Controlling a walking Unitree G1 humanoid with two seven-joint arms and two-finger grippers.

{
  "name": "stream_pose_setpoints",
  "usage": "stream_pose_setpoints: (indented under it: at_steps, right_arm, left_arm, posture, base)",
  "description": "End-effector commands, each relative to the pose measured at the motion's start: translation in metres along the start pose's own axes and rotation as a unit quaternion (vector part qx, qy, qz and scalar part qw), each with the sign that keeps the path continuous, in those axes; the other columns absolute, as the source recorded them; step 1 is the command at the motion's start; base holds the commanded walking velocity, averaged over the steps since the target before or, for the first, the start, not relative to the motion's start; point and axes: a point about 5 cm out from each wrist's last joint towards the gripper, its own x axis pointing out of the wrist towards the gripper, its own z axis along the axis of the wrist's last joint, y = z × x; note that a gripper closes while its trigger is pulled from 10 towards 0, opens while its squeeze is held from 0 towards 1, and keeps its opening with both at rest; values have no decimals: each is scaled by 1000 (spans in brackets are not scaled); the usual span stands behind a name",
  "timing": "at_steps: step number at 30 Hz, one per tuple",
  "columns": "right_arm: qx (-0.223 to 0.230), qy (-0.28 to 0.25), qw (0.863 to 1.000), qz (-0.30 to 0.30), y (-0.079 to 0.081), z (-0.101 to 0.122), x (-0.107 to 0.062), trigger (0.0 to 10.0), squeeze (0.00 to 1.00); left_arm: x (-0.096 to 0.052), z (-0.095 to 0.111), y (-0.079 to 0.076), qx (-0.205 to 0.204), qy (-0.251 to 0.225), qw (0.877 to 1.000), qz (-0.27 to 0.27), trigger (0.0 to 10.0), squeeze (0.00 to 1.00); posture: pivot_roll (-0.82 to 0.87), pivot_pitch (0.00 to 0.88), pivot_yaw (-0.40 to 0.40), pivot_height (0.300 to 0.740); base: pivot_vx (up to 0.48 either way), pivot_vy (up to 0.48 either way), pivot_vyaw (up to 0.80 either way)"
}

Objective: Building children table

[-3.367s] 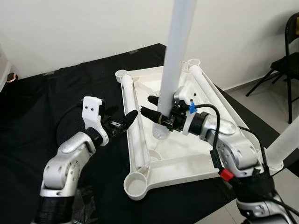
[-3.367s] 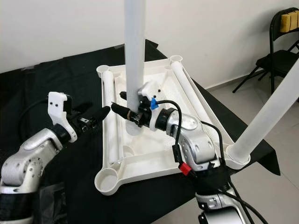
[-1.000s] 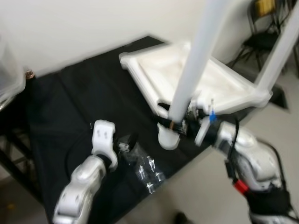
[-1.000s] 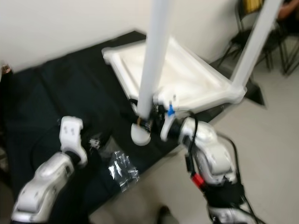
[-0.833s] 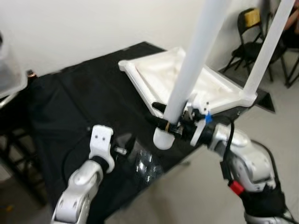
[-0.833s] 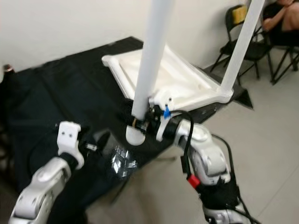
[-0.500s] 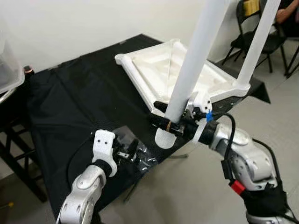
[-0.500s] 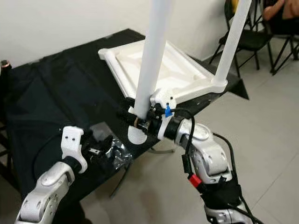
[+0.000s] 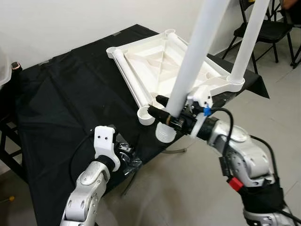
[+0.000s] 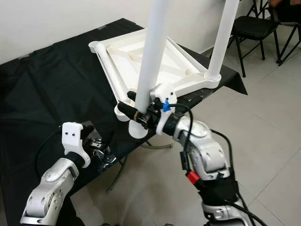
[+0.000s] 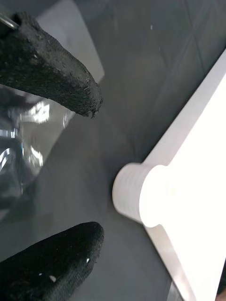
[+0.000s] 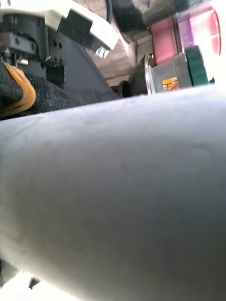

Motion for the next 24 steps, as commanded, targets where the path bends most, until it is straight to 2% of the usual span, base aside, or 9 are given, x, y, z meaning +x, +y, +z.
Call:
stream_pose_setpoints:
  at_steps: [1, 3, 4, 8, 12, 14, 18, 24]
  right_arm:
    - [-9, -20, 1000, -19, -4, 7, 4, 10000, 0]
    - [-4, -55, 996, -64, -15, 15, 4, 10000, 0]
    - [-5, -50, 996, -78, -19, 16, 5, 10000, 0]
    - [-33, -27, 997, -59, -18, 16, 5, 10000, 0]
    - [-34, -15, 999, 31, -5, 18, -1, 10000, 0]
    - [-37, -13, 998, 48, -2, 19, -2, 10000, 0]
    - [-50, 5, 992, 116, 4, 18, -9, 10000, 0]
    - [-53, 4, 988, 147, 0, 19, -12, 10000, 0]
  left_arm:
    - [-3, -1, 5, -5, 1, 1000, 7, 10000, 0]
    - [-3, -1, 5, -7, 0, 1000, 8, 10000, 0]
    - [-3, -1, 5, -5, -1, 1000, 8, 10000, 0]
    - [-3, 0, 5, -7, -3, 1000, 8, 10000, 0]
    - [-3, 5, 2, -29, -24, 999, -13, 10000, 0]
    - [-3, 6, 2, -32, -25, 999, -16, 10000, 0]
    - [-6, 2, 0, -18, -20, 999, -30, 10000, 0]
    - [-11, 2, -2, -1, -25, 998, -51, 10000, 0]
  posture:
    - [-25, 122, 68, 740]
    - [-23, 124, 67, 740]
    - [-22, 125, 67, 740]
    - [-22, 125, 67, 740]
    - [-23, 128, 68, 740]
    - [-26, 132, 69, 740]
    - [-25, 141, 65, 740]
    - [-23, 163, 64, 740]
  base:
    - [356, 0, 800]
    - [375, 0, 781]
    - [371, 0, 0]
    - [372, 0, 0]
    - [90, 0, 0]
    - [0, 0, 0]
    - [0, 0, 0]
    - [0, 0, 0]
